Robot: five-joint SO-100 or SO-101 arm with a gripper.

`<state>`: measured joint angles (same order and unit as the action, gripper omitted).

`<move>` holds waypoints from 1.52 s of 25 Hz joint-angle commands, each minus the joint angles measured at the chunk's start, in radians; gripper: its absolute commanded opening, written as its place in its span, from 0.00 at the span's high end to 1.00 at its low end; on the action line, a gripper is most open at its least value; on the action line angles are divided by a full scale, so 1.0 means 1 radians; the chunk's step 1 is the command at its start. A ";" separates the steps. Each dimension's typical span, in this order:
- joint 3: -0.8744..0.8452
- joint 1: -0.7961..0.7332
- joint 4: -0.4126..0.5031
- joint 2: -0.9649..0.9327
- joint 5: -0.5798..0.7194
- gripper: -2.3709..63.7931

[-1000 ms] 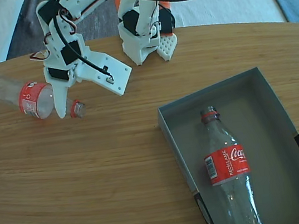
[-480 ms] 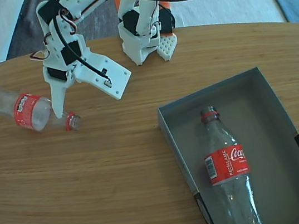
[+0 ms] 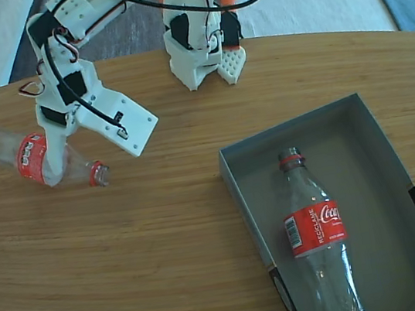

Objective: Grasp the bottles and put them in the box.

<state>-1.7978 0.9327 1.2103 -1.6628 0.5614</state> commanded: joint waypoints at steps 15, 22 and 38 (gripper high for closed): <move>-0.031 0.041 -0.038 -0.011 0.011 0.21; -0.112 0.051 -0.038 -0.014 0.009 0.21; -0.202 0.067 -0.052 -0.006 0.009 0.21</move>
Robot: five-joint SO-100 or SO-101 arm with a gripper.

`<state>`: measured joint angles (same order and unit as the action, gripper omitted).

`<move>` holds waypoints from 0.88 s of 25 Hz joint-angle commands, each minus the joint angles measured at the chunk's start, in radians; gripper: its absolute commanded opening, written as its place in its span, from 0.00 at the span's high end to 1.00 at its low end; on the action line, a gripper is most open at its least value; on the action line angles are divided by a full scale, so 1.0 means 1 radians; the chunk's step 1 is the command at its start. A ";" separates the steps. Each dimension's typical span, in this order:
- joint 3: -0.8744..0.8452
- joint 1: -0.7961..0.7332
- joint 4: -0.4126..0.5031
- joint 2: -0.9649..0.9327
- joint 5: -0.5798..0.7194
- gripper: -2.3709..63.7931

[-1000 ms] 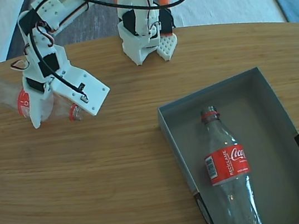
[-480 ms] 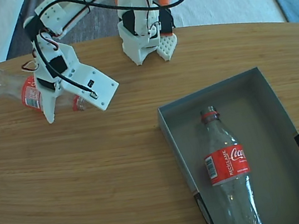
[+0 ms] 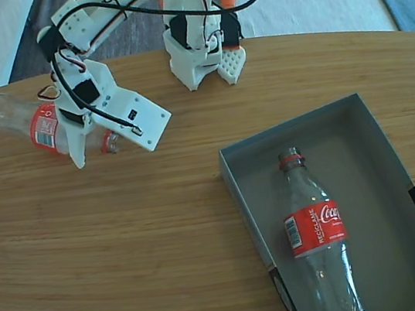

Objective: Grasp the bottles and put them in the box.

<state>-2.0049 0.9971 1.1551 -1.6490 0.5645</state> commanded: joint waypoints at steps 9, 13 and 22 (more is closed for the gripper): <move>-0.002 -0.006 -0.063 -0.006 0.008 0.21; 0.011 -0.006 -0.084 0.055 0.009 0.21; 0.083 -0.005 -0.109 0.127 0.009 0.21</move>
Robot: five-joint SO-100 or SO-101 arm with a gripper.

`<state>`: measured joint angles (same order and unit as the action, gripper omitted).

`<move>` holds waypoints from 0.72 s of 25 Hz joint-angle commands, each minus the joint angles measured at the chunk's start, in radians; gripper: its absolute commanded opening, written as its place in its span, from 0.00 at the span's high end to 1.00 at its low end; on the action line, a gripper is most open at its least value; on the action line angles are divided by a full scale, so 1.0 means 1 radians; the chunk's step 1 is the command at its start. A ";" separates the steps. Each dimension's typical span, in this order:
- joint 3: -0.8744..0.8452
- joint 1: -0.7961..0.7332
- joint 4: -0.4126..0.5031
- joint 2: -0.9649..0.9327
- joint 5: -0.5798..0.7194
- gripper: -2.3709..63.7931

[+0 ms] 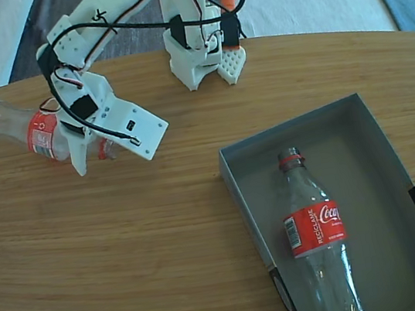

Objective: Grasp the bottles and put them in the box.

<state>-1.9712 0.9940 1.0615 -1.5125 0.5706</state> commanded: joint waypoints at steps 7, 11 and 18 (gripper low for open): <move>0.051 -0.005 -0.044 0.028 0.003 0.24; 0.055 -0.002 -0.046 0.031 0.002 0.39; 0.075 0.006 -0.046 0.037 0.002 0.57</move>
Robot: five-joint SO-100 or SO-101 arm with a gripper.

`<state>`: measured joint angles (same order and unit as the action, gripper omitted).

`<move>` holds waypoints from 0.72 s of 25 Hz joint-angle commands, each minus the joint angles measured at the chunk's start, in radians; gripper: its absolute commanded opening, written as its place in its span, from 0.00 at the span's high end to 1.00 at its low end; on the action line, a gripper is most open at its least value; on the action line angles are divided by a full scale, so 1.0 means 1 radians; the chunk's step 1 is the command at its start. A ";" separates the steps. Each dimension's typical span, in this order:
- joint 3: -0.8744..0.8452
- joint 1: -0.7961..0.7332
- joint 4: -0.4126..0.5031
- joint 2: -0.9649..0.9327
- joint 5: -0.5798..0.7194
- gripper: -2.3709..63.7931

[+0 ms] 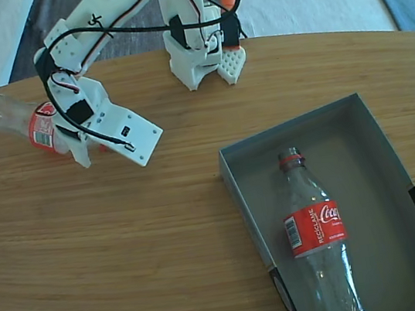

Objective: Grasp the bottles and put them in the box.

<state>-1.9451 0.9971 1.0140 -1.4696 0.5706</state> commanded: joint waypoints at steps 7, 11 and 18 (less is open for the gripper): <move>0.049 0.003 0.002 -0.002 0.002 0.80; 0.049 0.003 0.002 -0.002 0.002 0.82; 0.081 0.000 0.002 -0.014 0.002 0.82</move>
<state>-1.9313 0.9971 1.0232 -1.4619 0.5691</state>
